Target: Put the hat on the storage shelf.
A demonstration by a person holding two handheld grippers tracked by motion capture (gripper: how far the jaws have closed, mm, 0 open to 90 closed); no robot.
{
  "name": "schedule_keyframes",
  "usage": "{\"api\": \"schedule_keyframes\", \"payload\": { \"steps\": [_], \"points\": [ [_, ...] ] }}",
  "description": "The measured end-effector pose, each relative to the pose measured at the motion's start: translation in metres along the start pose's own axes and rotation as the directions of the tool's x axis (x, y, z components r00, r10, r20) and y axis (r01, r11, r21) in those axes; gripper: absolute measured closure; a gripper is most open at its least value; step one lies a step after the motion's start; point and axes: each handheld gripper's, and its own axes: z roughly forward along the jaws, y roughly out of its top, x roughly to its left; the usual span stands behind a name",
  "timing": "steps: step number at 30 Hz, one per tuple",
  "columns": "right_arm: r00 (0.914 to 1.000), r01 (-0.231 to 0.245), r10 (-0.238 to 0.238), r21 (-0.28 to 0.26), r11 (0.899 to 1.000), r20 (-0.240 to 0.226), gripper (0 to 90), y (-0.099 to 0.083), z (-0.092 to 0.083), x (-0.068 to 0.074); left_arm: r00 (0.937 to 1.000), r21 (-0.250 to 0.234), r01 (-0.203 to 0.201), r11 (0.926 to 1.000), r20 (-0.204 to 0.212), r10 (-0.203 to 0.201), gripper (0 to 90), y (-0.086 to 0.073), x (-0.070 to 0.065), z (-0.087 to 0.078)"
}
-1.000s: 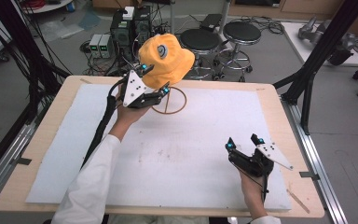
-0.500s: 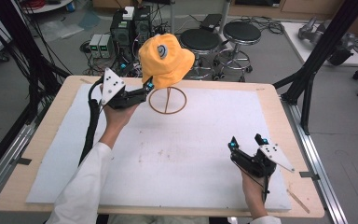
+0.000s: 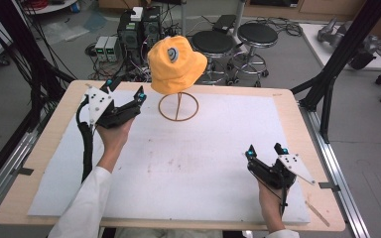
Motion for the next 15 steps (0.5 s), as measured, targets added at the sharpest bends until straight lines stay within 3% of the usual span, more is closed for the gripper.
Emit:
{"api": "schedule_keyframes", "payload": {
  "steps": [6,10,15],
  "points": [
    [0.9998,0.011,-0.011,-0.015,1.0,0.015,11.1,0.0,-0.002,0.002,0.9977,0.011,0.037,0.9992,-0.056,-0.037,24.4,-0.006,0.01,-0.017],
    [0.9998,0.01,-0.01,-0.015,1.0,0.02,11.1,0.0,-0.002,0.002,0.9921,0.035,0.074,0.9966,-0.104,-0.07,25.0,-0.01,0.018,-0.028],
    [0.9996,0.011,-0.011,-0.015,1.0,0.027,11.1,0.0,-0.003,0.001,0.9856,0.046,0.086,0.9953,-0.15,-0.078,25.0,-0.02,0.024,-0.042]
  ]
}}
